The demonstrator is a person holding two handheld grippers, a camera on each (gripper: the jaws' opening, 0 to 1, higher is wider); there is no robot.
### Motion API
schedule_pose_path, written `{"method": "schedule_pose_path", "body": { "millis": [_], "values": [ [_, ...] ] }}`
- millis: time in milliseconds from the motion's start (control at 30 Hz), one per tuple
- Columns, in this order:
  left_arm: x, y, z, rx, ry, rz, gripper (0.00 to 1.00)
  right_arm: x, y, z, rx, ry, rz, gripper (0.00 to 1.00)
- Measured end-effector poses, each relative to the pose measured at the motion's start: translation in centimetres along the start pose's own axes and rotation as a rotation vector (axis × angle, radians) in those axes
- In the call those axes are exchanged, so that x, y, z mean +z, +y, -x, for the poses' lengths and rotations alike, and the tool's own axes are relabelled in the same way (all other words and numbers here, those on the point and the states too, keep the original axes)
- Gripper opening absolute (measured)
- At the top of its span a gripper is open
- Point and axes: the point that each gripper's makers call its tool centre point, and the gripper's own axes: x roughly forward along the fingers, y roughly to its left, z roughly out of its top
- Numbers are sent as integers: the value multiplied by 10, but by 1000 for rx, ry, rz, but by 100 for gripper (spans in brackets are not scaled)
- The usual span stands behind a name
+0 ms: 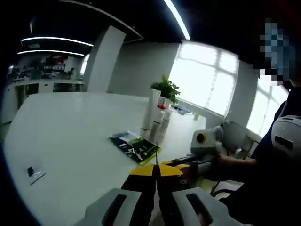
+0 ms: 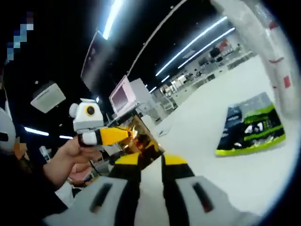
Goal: Arrange the skincare products in the storage area until every visible bottle or jar stands upright without overlapping.
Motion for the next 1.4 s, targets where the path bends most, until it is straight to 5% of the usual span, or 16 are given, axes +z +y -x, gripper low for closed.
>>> {"method": "schedule_pose_path", "body": {
  "millis": [367,833,1000,1400],
  "values": [
    [7,-3,3,-5,-30,10,0,0,3,-2,4,-1,-4,15],
    [36,-10,11,-46,-120,36,0,15,20,-4,111,-138,-205,13],
    [47,-10,16,-32,-143,17,0,23,28,-2,132,-183,-177,10],
    [55,-23,17,-74,-198,66,0,37,39,-3,207,-265,-275,9]
  ]
}}
